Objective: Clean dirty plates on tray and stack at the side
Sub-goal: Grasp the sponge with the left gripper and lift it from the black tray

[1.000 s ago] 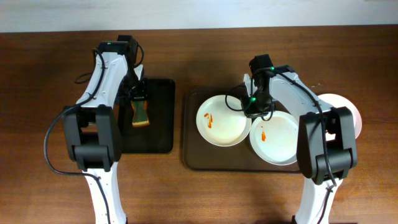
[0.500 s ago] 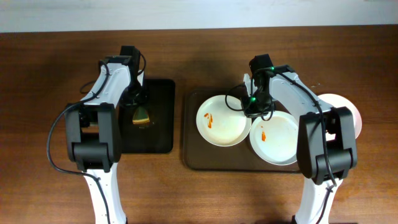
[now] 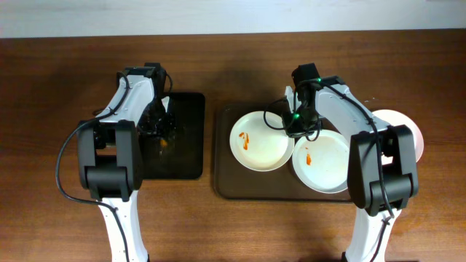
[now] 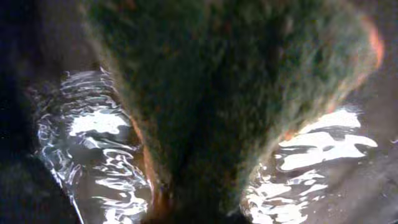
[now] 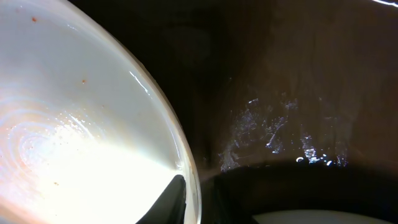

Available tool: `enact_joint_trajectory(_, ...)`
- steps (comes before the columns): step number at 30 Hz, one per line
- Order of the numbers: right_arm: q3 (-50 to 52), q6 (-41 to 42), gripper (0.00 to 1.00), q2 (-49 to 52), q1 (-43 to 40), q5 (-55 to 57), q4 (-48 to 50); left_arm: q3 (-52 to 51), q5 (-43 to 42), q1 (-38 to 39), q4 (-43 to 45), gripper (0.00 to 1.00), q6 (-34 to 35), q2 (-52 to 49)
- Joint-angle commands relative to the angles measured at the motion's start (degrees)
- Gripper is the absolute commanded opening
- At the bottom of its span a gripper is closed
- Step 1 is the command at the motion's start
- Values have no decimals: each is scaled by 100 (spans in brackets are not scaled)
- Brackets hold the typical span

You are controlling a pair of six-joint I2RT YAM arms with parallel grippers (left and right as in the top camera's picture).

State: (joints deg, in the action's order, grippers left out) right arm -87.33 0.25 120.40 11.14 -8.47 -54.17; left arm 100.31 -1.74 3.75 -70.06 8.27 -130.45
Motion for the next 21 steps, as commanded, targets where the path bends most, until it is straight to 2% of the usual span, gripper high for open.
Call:
enact_joint_trajectory(1,-63,46,22,-11,26,-31,0,-85,-61,-11,118,65,0,-133)
enact_joint_trajectory(9,-63,46,22,-11,26,-33,2,24,61,-15,944,79,-22,-133)
enact_joint_trajectory(10,-63,46,23,-11,26,-33,2,24,57,-9,1051,77,-22,-133)
enact_joint_trajectory(13,-63,46,23,-11,26,-33,22,24,39,26,1154,56,-17,-133)
enact_joint_trajectory(15,-63,46,24,-11,26,-33,22,-11,39,92,1141,55,-17,-136)
enact_joint_trajectory(16,-63,46,32,-11,26,-33,24,-22,39,127,1128,54,-17,-136)
enact_joint_trajectory(17,-63,46,35,-11,26,-33,39,-59,42,177,1128,54,-17,-136)
enact_joint_trajectory(21,-63,48,36,-11,26,-31,63,-129,46,372,1132,53,-20,-144)
